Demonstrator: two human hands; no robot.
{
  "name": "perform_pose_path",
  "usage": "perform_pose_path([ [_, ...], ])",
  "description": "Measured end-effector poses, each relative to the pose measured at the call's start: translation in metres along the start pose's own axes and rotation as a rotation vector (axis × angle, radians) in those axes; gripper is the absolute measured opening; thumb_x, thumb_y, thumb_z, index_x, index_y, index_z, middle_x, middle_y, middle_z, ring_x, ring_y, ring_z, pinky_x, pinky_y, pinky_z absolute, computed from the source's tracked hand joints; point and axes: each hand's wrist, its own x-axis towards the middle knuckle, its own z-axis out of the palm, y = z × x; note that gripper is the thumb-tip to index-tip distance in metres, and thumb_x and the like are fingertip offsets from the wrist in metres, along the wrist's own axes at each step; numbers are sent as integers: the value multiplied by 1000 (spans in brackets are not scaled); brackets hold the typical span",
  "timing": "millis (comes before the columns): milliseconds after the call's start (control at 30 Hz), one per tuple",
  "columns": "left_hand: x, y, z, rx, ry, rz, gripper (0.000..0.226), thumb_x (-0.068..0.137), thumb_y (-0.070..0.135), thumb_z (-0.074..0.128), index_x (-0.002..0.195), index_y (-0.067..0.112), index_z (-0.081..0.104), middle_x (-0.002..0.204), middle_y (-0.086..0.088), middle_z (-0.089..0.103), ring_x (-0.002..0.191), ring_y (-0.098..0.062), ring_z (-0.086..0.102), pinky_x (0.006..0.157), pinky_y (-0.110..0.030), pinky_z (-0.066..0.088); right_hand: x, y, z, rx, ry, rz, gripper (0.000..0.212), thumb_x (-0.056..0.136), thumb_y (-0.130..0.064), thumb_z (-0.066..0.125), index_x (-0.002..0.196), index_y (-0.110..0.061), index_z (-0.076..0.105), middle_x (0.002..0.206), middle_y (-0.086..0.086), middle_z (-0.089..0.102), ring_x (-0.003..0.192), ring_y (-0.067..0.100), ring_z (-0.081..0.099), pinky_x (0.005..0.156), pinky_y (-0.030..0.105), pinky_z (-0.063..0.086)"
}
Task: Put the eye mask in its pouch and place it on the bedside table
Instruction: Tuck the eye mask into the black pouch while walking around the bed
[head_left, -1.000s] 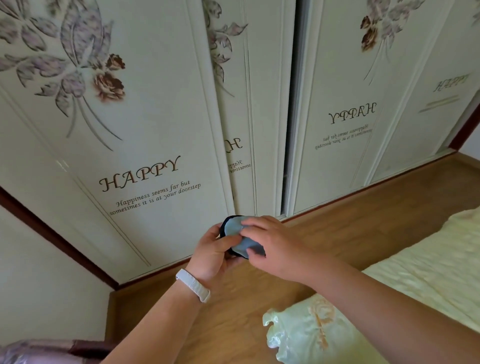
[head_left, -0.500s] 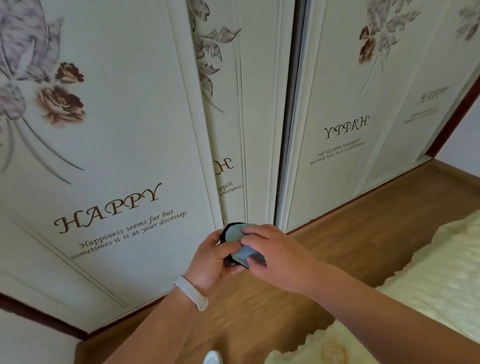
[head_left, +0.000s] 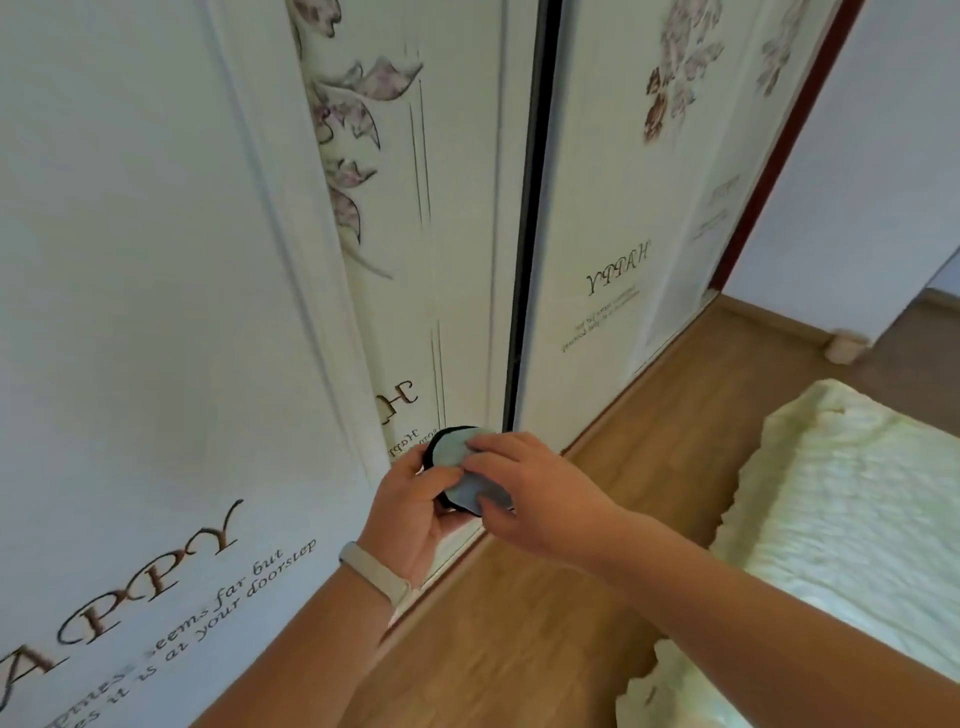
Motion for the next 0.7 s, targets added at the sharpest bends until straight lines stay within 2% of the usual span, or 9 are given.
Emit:
perform_pose_path([
  [167,57,1,25,3,-119,-79,32,84,0,58,116,5,63,99,-19,70,84,-29,70,61,-37,58,11,44,-19,-61,-22,95,46,88,-26,59,132,-23,49,139,0,46,125,21,39,104,32,35],
  [300,106,-7,57,27,-200,-139,30,84,-1,58,113,5,65,96,-17,71,82,-28,70,61,-37,59,10,91,-29,-93,7,187,44,88,-26,59,131,-24,49,138,-1,47,125,20,40,103,25,29],
  [433,156,-16,107,55,-247,-177,39,76,4,65,115,5,64,99,-18,71,84,-29,70,61,-36,59,9,150,-45,-92,53,259,44,88,-27,59,131,-24,50,138,-1,47,124,21,41,103,29,32],
  [700,241,-36,223,105,-336,-230,32,86,3,59,118,5,63,110,-24,67,93,-34,67,67,-39,59,-6,266,-103,-132,131,346,44,86,-27,59,130,-24,49,135,-2,50,122,20,43,103,33,38],
])
